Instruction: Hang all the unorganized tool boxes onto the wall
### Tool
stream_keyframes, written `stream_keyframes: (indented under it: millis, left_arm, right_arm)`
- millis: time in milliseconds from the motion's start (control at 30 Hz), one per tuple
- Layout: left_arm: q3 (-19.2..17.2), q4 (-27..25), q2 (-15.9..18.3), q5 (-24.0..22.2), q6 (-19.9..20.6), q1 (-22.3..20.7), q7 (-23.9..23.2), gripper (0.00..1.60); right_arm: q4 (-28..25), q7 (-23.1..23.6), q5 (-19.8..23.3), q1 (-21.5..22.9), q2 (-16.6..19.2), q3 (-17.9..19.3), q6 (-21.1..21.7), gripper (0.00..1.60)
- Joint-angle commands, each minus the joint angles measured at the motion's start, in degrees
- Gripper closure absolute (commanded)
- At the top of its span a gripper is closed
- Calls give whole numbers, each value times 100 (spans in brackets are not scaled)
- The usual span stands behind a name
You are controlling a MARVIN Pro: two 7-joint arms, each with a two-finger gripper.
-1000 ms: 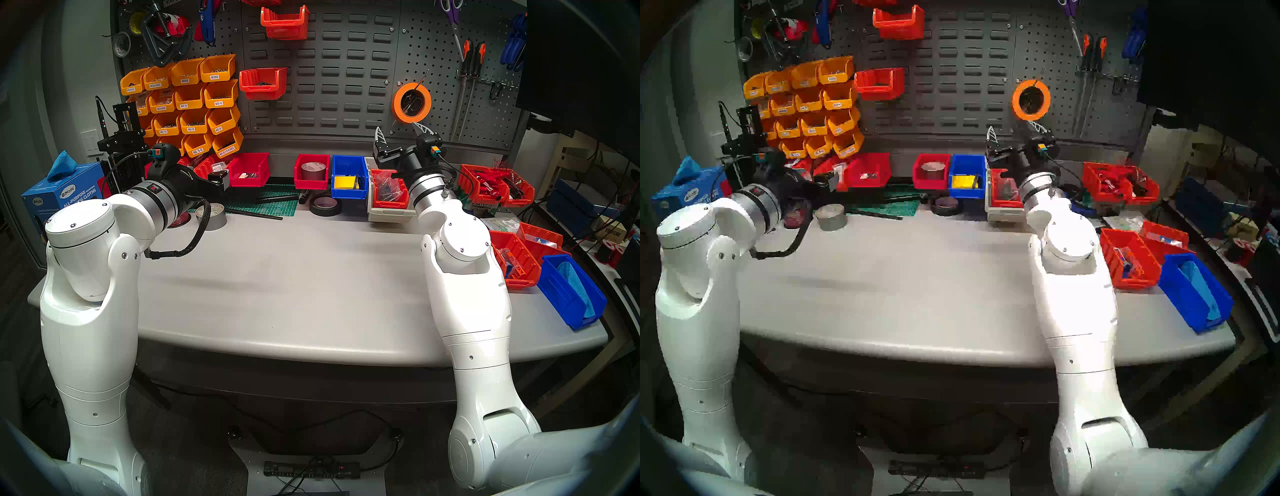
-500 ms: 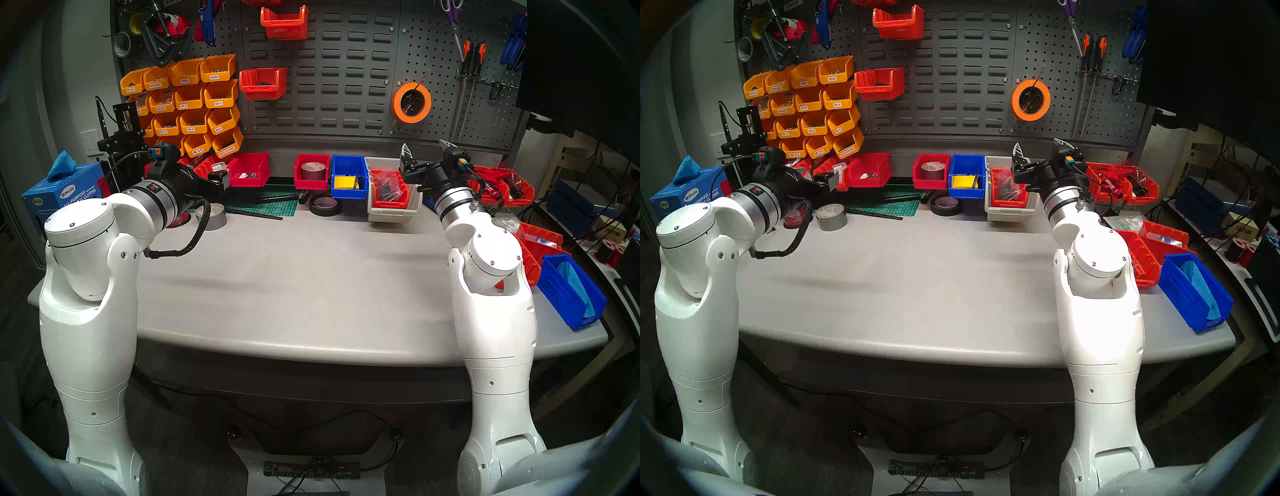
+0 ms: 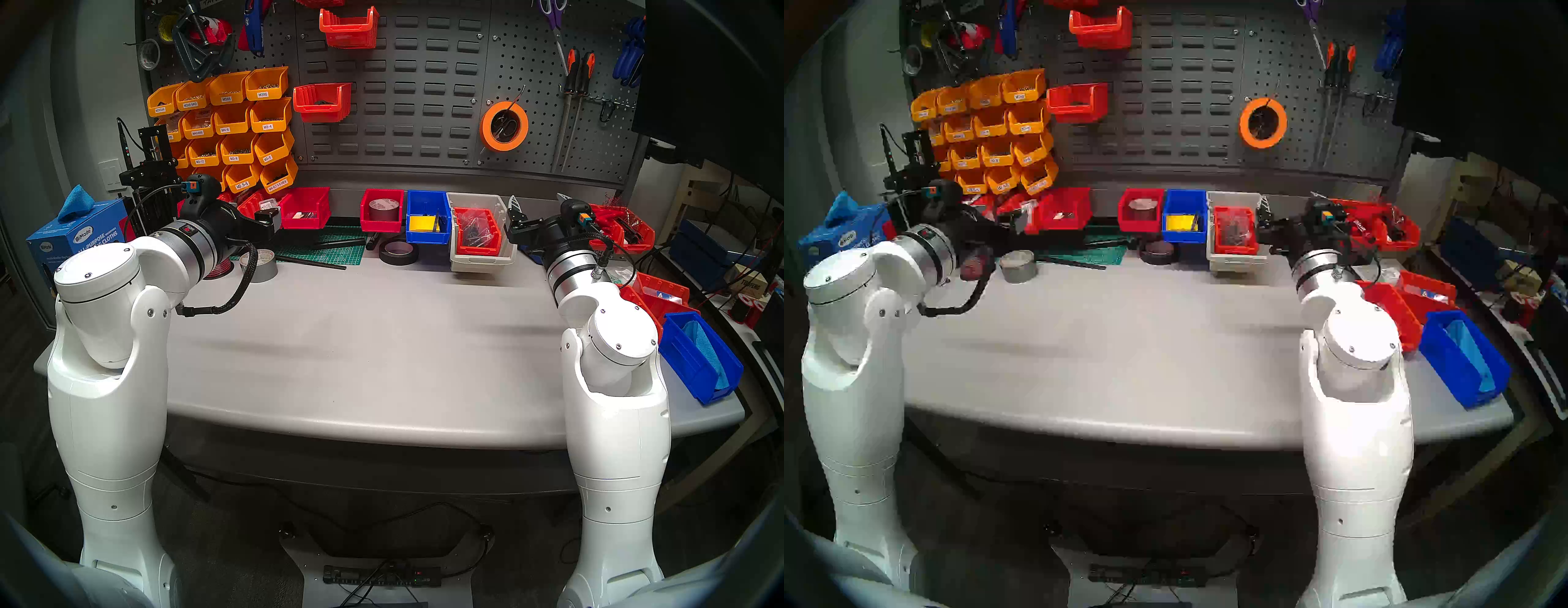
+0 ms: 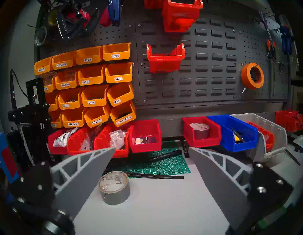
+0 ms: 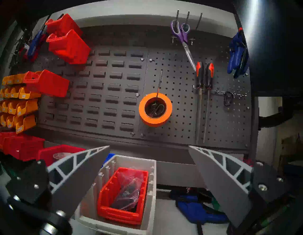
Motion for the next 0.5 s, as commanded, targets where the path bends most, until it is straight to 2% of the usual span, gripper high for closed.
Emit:
stream_keyframes:
  millis: [0, 133, 467]
  left_arm:
    - [2, -63, -10, 5, -48, -64, 13, 0]
    - [3, -62, -7, 1, -49, -64, 16, 0]
    - [5, -63, -1, -10, -53, -62, 27, 0]
  right_arm:
    - [-301, -227, -109, -386, -119, 102, 118, 0]
    - [-340, -354, -78, -517, -234, 244, 278, 0]
    - [-452, -397, -171, -838, -196, 387, 357, 0]
